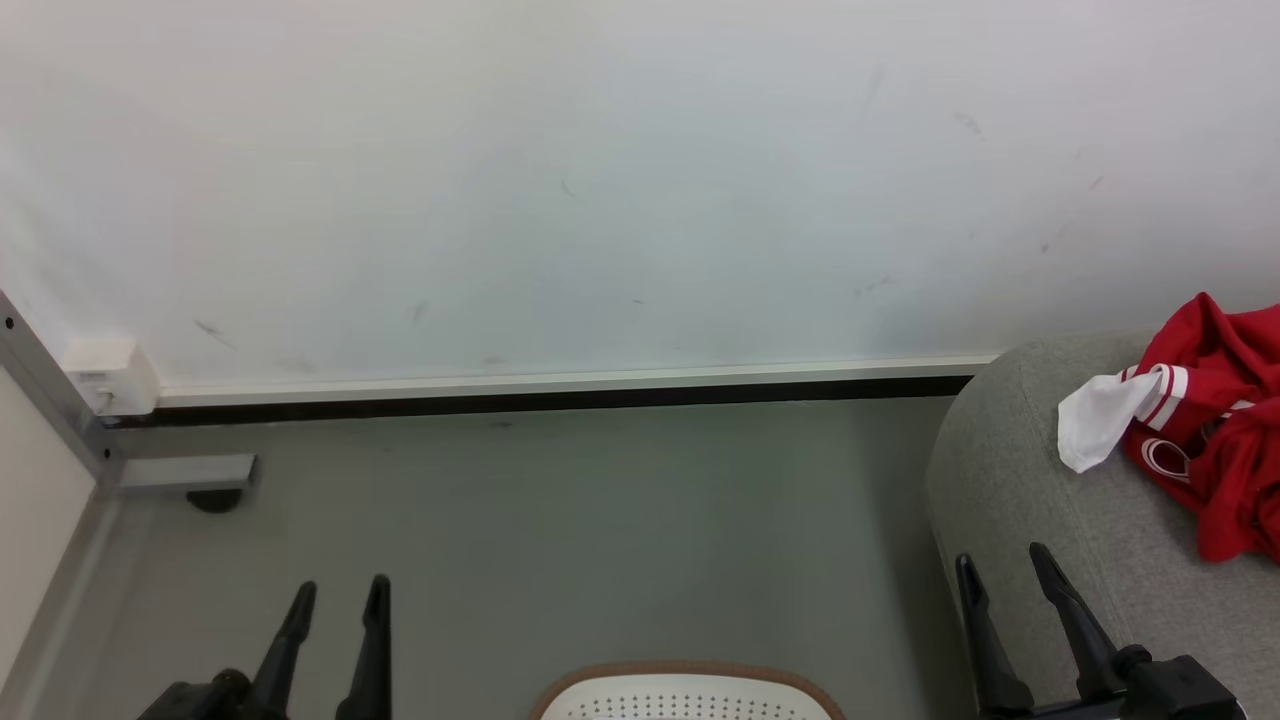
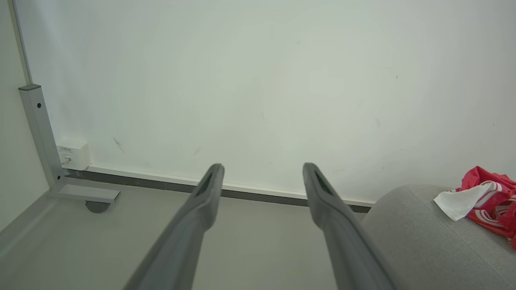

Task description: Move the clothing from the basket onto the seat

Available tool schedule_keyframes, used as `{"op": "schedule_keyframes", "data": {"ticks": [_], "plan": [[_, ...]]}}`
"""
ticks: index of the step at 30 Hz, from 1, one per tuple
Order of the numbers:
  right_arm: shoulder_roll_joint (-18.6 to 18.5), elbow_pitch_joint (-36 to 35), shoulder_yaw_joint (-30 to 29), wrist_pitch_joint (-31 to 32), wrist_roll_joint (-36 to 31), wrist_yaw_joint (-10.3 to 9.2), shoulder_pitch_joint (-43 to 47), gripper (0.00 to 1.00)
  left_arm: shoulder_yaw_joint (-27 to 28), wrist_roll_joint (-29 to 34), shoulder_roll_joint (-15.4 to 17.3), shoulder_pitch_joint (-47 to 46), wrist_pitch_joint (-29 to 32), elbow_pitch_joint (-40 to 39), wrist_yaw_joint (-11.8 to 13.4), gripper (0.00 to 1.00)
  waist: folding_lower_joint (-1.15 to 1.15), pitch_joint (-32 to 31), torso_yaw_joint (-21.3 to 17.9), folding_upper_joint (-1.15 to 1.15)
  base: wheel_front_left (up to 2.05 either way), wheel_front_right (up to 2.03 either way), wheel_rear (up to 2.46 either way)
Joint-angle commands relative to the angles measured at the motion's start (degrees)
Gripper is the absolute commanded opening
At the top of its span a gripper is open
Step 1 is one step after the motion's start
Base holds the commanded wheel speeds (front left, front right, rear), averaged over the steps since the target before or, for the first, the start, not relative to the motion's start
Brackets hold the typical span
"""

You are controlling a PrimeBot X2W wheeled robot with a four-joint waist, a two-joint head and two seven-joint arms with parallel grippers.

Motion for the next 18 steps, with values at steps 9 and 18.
{"op": "schedule_keyframes", "data": {"ticks": [9, 18], "plan": [[0.05, -0.64, 0.32, -0.22, 1.12, -0.13, -0.57, 1.0, 1.23, 1.37, -1.01, -0.18, -0.02, 0.97, -0.91, 1.0, 0.0, 0.05, -0.18, 0.0, 0.0, 0.0, 0.0], [0.02, -0.67, 0.48, 0.0, 1.07, 0.0, -0.18, 0.0, 1.55, 1.14, -1.16, -0.29, 0.0, 1.27, -0.95, 0.0, 0.0, 0.29, -0.4, 0.0, 0.0, 0.0, 0.0]]}}
